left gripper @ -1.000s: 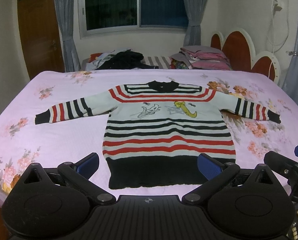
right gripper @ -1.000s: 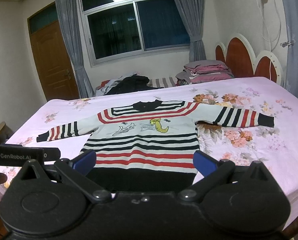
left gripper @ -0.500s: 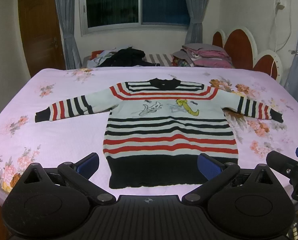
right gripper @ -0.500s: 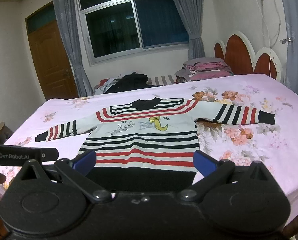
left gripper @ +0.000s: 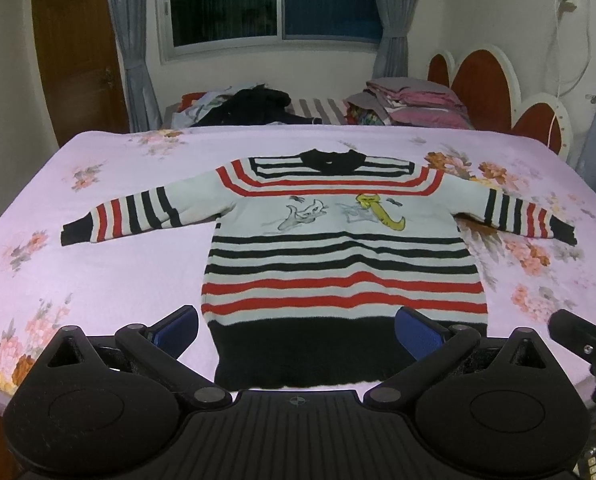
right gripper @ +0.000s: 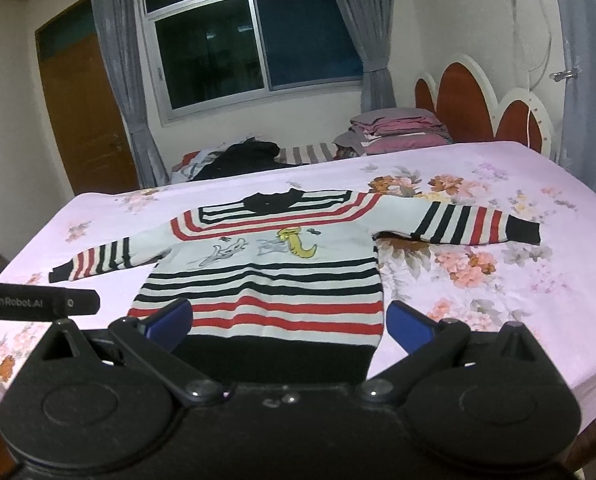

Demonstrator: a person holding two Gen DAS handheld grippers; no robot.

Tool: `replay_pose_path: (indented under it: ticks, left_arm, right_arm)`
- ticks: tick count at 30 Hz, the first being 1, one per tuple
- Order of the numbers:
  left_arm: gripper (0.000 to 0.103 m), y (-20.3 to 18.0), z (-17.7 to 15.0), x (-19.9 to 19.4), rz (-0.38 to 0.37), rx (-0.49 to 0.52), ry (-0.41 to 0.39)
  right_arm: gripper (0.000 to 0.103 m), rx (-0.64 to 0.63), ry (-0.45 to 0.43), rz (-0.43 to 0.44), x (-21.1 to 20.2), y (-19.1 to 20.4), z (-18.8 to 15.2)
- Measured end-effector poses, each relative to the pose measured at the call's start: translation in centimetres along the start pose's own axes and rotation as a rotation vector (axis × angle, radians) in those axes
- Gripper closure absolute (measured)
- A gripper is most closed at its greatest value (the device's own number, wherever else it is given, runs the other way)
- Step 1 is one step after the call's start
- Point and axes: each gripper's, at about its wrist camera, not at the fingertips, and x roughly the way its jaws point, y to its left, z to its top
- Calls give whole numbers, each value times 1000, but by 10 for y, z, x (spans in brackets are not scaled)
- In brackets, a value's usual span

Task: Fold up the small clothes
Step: 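Move the right gripper to the black sleeve cuff and close on it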

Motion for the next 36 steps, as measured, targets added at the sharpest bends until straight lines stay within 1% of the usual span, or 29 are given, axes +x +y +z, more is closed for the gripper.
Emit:
replay_pose_path:
  ticks: [8, 13, 16, 22, 27, 32, 36]
  left_arm:
    - [0, 6, 24, 42, 0, 0, 18]
    - [0, 13, 43, 73, -9, 10, 35]
    - [0, 20, 56, 90, -16, 21, 29]
    - [0, 33, 81, 131, -52, 54, 65]
    - [0, 47, 97, 160, -86, 50, 86]
    - [0, 52, 111, 185, -86, 44, 89]
    - [0, 48, 119, 204, -82, 32, 111]
  right_arm:
    - [0, 27, 20, -48, 30, -9, 10]
    - [0, 43, 25, -85, 54, -9, 19]
    - [0, 52, 23, -98, 70, -5, 25]
    - [0, 80, 25, -138, 101, 5, 39]
    - [0, 86, 16, -201, 122, 11, 53]
    - [3, 107, 15, -247, 138, 5, 62]
    - [6, 113, 16, -271, 149, -9, 67]
